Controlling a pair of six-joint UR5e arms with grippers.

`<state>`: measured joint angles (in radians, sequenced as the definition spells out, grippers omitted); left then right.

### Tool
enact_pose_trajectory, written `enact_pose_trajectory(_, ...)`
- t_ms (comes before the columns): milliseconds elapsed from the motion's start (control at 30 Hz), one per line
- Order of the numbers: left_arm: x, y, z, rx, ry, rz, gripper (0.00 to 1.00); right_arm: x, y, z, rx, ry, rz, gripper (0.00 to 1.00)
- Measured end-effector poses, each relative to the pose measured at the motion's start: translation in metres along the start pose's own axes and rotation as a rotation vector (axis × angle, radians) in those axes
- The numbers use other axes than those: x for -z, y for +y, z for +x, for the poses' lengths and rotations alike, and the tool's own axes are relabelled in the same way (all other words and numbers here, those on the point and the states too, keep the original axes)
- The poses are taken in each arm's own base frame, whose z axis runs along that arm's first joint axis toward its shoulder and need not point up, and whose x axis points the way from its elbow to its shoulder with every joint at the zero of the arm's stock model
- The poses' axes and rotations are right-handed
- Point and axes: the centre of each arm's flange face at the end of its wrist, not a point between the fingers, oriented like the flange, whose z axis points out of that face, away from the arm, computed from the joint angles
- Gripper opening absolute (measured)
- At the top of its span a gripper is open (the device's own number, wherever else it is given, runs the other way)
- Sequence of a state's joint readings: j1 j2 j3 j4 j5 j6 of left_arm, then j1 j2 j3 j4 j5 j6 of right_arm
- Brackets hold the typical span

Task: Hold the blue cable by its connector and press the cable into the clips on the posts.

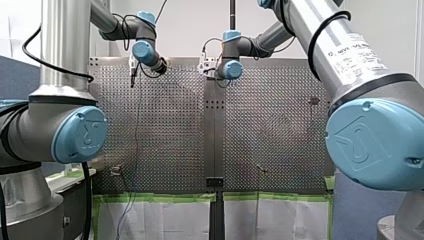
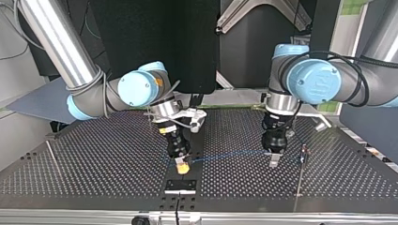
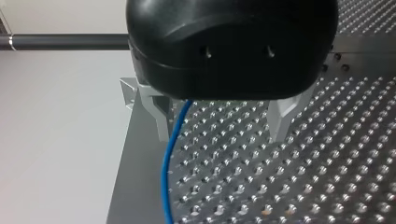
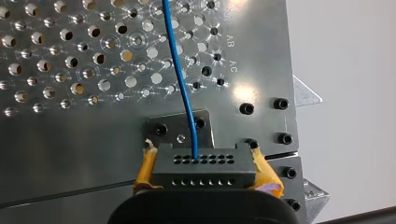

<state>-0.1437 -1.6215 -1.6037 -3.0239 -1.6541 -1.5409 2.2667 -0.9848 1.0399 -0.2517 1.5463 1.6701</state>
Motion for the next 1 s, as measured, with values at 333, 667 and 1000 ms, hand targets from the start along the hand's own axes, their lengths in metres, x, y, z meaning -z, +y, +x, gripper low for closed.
enact_pose_trajectory(333,-0.008,-0.001,-0.024,0.001,-0.063,-0.075,0.98,0.000,-0.001,0.000,0.003,0.000,0.001,0.00)
enact_pose_trajectory(667,-0.009,-0.015,-0.013,-0.044,-0.032,-0.057,0.98,0.000,0.000,0.000,0.005,-0.001,0.001,0.00)
enact_pose_trajectory(1000,-0.010,-0.020,-0.007,-0.054,-0.017,-0.067,0.98,0.000,0.001,0.000,0.006,0.000,0.001,0.00)
